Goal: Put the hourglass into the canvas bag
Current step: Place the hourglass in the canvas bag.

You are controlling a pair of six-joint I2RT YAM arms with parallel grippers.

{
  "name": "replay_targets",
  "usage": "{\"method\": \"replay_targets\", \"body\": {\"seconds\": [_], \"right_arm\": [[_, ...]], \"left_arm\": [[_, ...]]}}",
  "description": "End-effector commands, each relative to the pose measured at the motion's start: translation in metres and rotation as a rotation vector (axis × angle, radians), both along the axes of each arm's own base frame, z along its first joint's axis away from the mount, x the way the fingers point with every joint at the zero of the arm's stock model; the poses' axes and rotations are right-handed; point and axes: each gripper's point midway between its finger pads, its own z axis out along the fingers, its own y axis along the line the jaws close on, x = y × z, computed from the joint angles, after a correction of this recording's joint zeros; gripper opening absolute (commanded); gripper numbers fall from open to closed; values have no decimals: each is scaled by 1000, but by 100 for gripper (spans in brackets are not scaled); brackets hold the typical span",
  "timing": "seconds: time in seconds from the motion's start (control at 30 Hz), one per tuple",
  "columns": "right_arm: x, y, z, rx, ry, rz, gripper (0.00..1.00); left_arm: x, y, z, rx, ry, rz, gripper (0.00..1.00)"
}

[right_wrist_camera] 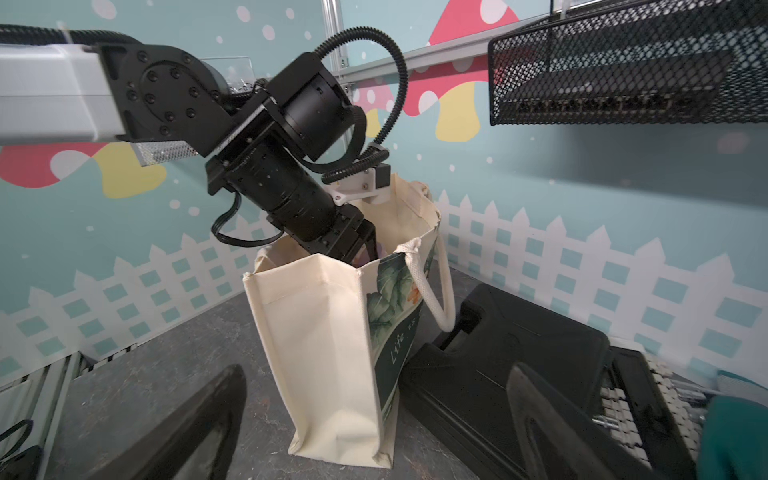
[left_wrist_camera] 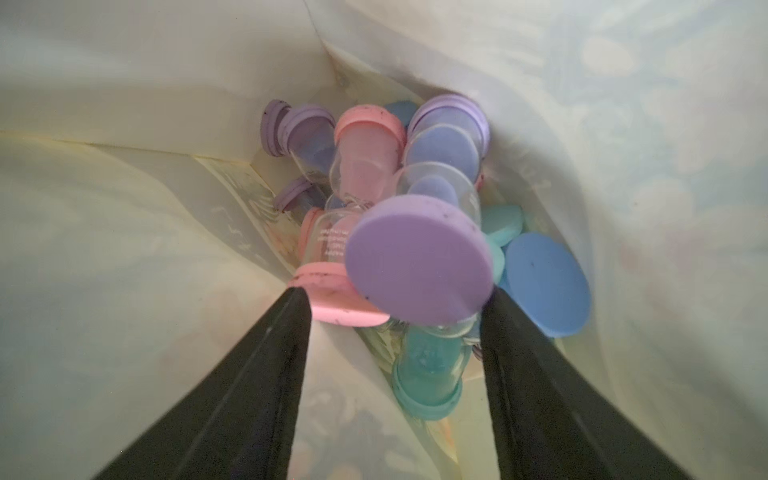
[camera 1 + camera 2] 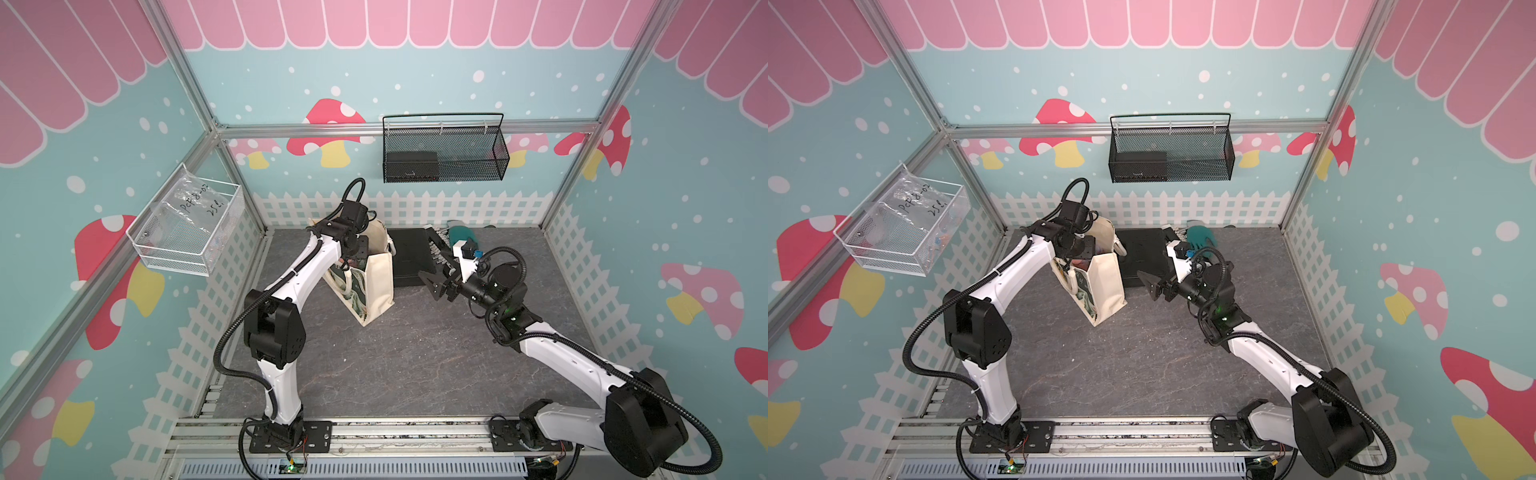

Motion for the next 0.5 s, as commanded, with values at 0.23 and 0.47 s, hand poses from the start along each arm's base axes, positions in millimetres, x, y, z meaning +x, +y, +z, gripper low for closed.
{"method": "replay_targets", "body": {"seconds": [0.23, 0.47], "right_arm": [[34, -79, 15, -99, 28, -488, 100], [35, -171, 8, -132, 43, -884, 100]], "left_arm": [[-27, 15, 153, -122, -368, 32, 86], [-90, 69, 185, -136, -623, 187, 99]]}}
